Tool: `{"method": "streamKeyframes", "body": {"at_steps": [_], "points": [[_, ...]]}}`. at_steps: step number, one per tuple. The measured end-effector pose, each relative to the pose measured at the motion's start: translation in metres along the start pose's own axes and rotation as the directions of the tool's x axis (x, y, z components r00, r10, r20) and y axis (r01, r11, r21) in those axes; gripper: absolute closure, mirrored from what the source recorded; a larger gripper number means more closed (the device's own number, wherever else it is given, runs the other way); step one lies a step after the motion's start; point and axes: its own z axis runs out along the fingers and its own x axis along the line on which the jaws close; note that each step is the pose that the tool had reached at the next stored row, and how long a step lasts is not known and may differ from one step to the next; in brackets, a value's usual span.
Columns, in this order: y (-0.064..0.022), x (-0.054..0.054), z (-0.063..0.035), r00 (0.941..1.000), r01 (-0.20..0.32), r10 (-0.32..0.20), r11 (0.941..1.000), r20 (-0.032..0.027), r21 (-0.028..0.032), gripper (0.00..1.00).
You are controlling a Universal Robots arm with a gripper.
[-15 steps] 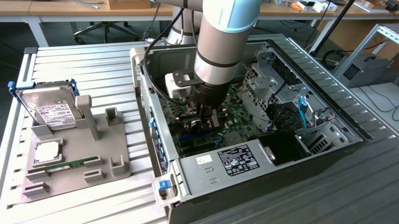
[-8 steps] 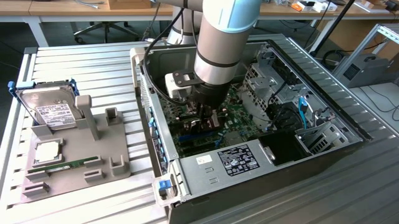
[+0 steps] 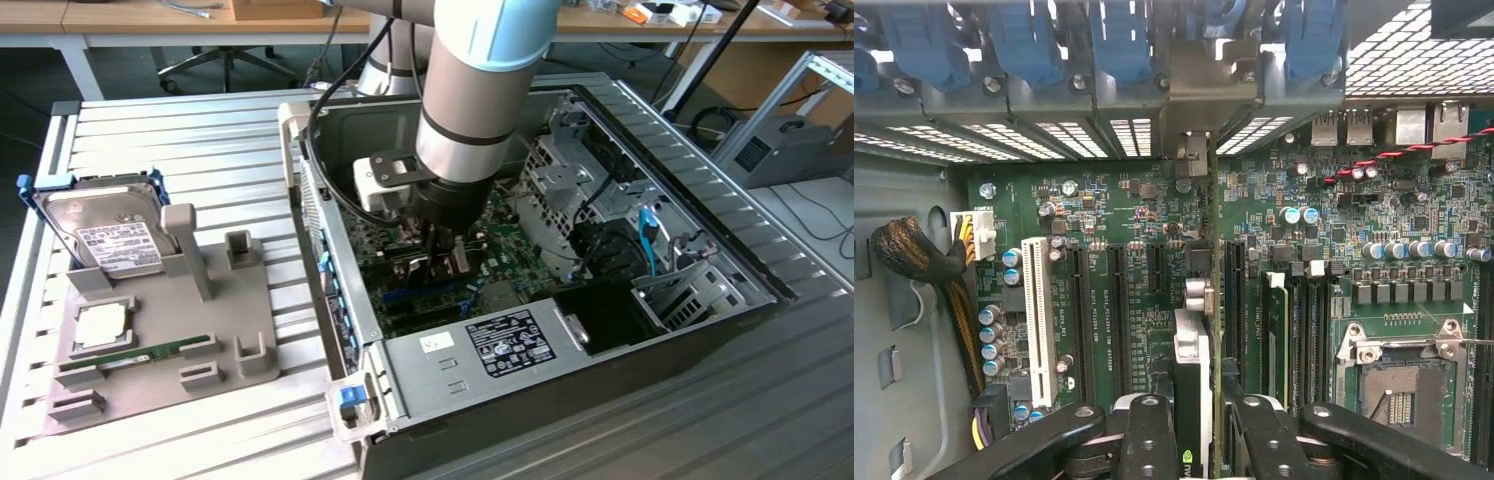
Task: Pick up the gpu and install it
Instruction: 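Insert the gpu into the slot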
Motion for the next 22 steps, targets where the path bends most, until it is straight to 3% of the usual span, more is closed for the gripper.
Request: {"method": "streamKeyframes", "body": {"at_steps": [22], "points": [[0.0001, 0.0002, 0.0035, 1.0000, 0.000, 0.000, 1.0000, 0.0000, 0.0000, 0.73]]}}
